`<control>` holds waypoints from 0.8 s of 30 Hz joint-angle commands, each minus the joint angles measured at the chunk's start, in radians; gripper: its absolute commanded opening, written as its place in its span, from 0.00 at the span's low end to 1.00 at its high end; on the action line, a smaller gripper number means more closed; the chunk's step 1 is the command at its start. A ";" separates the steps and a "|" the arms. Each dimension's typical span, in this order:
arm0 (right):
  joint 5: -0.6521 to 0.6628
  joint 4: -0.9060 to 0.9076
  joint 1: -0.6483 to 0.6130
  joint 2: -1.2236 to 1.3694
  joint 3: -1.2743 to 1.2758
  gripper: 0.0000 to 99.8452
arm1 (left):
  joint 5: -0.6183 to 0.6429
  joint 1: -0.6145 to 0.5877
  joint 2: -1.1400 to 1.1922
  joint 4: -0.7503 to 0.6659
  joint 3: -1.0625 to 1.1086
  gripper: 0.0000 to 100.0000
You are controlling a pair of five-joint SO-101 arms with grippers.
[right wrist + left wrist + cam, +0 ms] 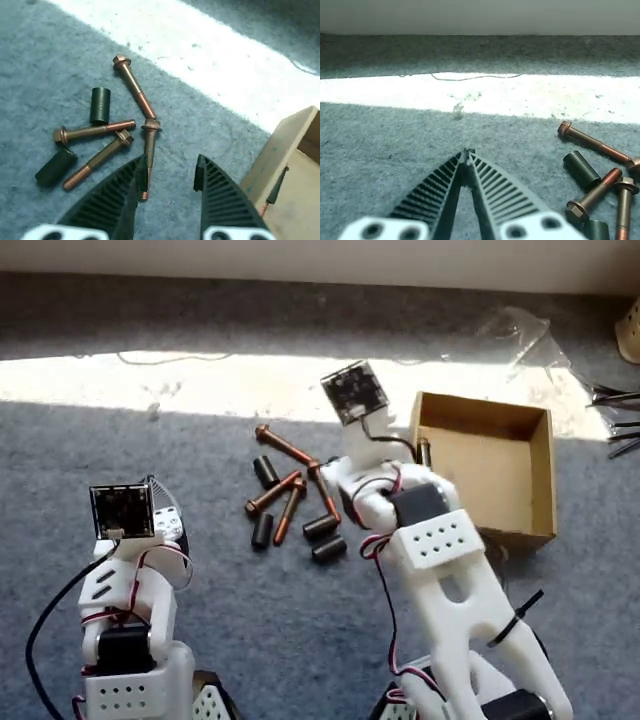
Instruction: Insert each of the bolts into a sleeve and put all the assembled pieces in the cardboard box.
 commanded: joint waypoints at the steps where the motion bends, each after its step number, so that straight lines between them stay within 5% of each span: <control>1: 0.066 0.001 -0.073 -0.038 0.007 0.14 | -0.005 -0.008 -0.008 -0.002 -0.042 0.01; 3: 0.026 -0.001 -0.114 -0.036 0.019 0.14 | -0.005 -0.010 -0.008 -0.002 -0.042 0.01; 8: -0.358 0.005 -0.196 -0.035 0.024 0.14 | -0.005 -0.010 -0.008 -0.002 -0.042 0.01; 24: -0.661 0.312 -0.314 0.386 -0.429 0.14 | -0.005 -0.062 -0.008 -0.003 -0.035 0.01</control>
